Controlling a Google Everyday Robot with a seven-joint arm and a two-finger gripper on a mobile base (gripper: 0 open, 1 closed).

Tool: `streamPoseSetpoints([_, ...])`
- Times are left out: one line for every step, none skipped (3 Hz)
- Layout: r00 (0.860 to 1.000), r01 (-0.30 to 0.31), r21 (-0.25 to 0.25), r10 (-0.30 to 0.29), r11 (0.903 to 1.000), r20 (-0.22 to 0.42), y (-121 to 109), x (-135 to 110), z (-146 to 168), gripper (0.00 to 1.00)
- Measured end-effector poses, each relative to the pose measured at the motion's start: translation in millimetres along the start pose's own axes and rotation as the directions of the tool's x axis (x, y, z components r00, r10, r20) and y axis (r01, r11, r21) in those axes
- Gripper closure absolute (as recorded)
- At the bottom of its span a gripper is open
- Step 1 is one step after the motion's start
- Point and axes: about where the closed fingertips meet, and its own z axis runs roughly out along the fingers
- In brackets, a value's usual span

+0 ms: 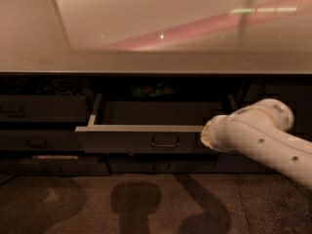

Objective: Open top drawer

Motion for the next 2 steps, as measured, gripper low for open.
streamPoseSetpoints([0.999,0.007,-0.001,-0.007,1.0000,-0.047,4.3,-18.2,10.5,1.00])
streamPoseSetpoints([0.998,-0.047,0.005,0.047,0.9989,-0.040,8.2,-9.3,10.7,1.00])
